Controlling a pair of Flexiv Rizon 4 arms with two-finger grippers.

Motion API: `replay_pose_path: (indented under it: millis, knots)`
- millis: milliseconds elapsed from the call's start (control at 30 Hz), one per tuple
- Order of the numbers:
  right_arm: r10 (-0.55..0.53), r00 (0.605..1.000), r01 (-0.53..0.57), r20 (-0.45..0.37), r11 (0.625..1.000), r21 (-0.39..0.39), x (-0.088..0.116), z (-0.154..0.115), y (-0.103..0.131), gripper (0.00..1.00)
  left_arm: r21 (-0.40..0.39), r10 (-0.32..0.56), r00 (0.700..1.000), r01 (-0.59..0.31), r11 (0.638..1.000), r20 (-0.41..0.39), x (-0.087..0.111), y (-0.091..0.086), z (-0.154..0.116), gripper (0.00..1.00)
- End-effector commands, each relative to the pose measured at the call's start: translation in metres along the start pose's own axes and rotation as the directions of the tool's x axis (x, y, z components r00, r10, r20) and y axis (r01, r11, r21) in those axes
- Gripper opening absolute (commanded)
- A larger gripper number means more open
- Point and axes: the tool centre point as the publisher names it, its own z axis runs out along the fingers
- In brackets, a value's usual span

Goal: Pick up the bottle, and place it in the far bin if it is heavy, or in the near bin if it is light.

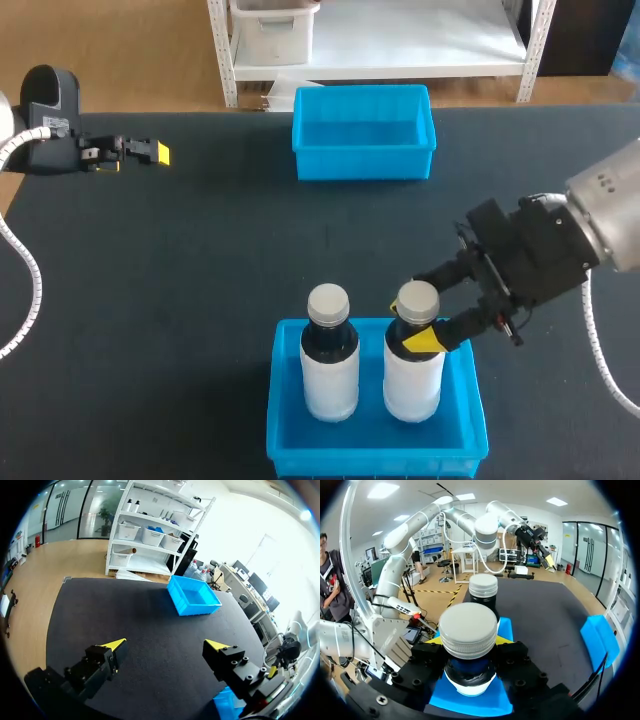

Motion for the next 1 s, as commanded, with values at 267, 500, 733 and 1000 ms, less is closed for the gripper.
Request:
replay_pose_path:
  millis: [267, 500, 733, 1000]
  knots:
    - [0.011, 1.0, -0.011, 0.009, 1.0, 0.005, 0.008, -0.001, -0.005, 0.0, 0.0, 0.0, 1.0, 0.0, 1.0, 0.0, 0.0, 0.0, 0.0, 1.0]
    - [0.028, 1.0, -0.028, 0.012, 1.0, 0.006, 0.014, -0.001, -0.007, 0.2, 0.0, 0.0, 1.0, 0.0, 1.0, 0.0, 0.0, 0.0, 0.0, 1.0]
    - [0.032, 0.999, -0.032, 0.009, 0.999, 0.003, 0.015, -0.001, -0.008, 0.74, 0.0, 0.0, 1.0, 0.0, 1.0, 0.0, 0.0, 0.0, 0.0, 1.0]
    - [0.044, 0.999, -0.043, -0.012, 0.999, 0.025, 0.015, -0.011, -0.012, 1.0, 0.0, 0.0, 1.0, 0.0, 1.0, 0.0, 0.0, 0.0, 0.0, 1.0]
